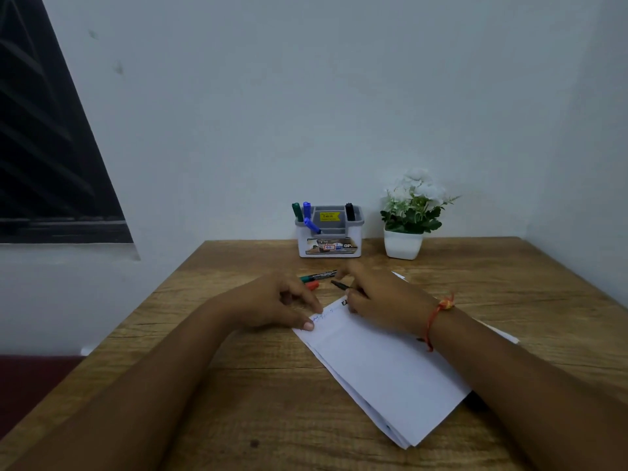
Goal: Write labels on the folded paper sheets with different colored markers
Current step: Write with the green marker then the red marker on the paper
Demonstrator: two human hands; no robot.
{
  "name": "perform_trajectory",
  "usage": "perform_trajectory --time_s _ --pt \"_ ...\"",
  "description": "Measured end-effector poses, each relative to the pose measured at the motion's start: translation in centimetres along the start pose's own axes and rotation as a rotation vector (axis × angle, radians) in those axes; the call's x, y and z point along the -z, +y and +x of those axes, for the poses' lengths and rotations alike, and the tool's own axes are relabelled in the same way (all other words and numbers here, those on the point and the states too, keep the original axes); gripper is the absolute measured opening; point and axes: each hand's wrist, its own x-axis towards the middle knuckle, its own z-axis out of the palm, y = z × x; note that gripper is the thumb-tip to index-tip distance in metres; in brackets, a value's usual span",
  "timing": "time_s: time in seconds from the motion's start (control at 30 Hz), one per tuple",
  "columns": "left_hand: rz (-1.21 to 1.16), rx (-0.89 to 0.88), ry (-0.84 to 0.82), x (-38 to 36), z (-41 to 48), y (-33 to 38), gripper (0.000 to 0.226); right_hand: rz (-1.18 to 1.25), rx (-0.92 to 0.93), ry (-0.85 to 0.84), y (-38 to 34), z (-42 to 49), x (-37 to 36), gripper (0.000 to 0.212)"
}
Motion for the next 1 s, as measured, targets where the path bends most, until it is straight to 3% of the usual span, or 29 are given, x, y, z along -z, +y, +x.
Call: perform_trajectory --time_s 0.1,0.27,0.33,0.4,0.53,0.6,1.0 --pt "0.02 -0.015 -0.012 0.0 0.0 -0.1 0.027 0.246 0.013 0.06 0.0 -0.2 -0.2 0.022" --pt "0.005 -0.018 -0.004 0.1 -0.1 -0.1 0.027 1.145 -0.206 0.02 -1.8 -0.8 0.0 0.024" --pt "0.006 -0.023 -0.013 0.1 0.0 -0.3 0.028 1.246 -0.176 0.019 -2.3 -1.0 -0.1 0.017" --pt "0.003 -0.013 -0.018 0.1 0.0 -0.4 0.027 1.233 -0.16 0.018 -2.7 -1.1 -0.5 0.011" --pt "-0.024 -0.011 -0.018 0.2 -0.1 -0.4 0.023 1.019 -0.204 -0.01 -3.4 -1.0 -1.9 0.036" --pt "-0.041 -0.013 -0.019 0.3 -0.2 -0.4 0.026 0.928 -0.196 0.023 -3.5 -1.0 -2.3 0.039" --pt "-0.052 0.004 -0.044 0.6 -0.5 -0.1 0.021 0.656 -0.112 -0.04 -2.8 -1.1 -2.6 0.01"
